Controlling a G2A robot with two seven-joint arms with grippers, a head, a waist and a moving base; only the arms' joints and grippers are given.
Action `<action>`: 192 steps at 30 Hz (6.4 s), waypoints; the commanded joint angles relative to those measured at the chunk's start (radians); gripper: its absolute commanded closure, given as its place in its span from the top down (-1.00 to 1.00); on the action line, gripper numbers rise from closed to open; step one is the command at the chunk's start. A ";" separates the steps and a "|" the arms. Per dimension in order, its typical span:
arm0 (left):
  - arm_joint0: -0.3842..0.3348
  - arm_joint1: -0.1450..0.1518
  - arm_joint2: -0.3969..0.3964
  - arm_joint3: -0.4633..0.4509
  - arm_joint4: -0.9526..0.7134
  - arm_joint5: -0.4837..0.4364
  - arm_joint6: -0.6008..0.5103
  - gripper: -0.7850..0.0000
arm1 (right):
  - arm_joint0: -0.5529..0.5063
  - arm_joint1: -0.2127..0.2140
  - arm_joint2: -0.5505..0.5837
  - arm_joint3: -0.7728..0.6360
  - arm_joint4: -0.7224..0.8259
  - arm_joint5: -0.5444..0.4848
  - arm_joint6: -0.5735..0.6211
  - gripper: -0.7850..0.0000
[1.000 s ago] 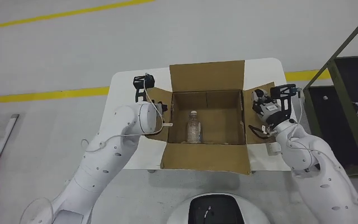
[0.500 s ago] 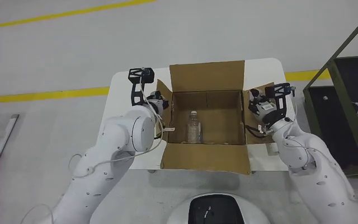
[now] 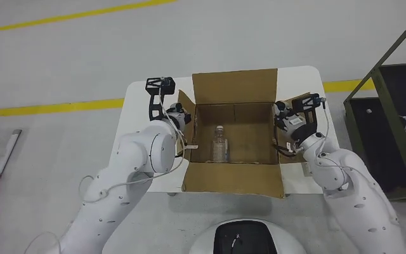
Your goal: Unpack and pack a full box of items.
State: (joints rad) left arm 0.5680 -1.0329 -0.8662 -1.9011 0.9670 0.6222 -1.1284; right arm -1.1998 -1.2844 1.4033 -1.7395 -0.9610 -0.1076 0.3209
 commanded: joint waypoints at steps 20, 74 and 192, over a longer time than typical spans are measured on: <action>0.398 0.070 -0.379 -0.155 0.190 -0.161 0.093 -1.00 | -0.072 0.031 0.268 -0.109 0.031 0.105 0.099 -1.00; 0.401 0.070 -0.381 -0.157 0.191 -0.165 0.093 1.00 | -0.033 0.086 0.172 -0.101 -0.241 0.192 1.096 -0.04; 0.401 0.070 -0.381 -0.157 0.191 -0.165 0.093 1.00 | 0.520 -0.100 -0.587 0.517 0.346 0.608 0.493 0.19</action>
State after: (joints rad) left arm 0.9685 -0.9633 -1.2472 -2.0582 1.1585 0.4573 -1.0354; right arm -0.6813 -1.3837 0.8141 -1.2255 -0.6148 0.5024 0.8137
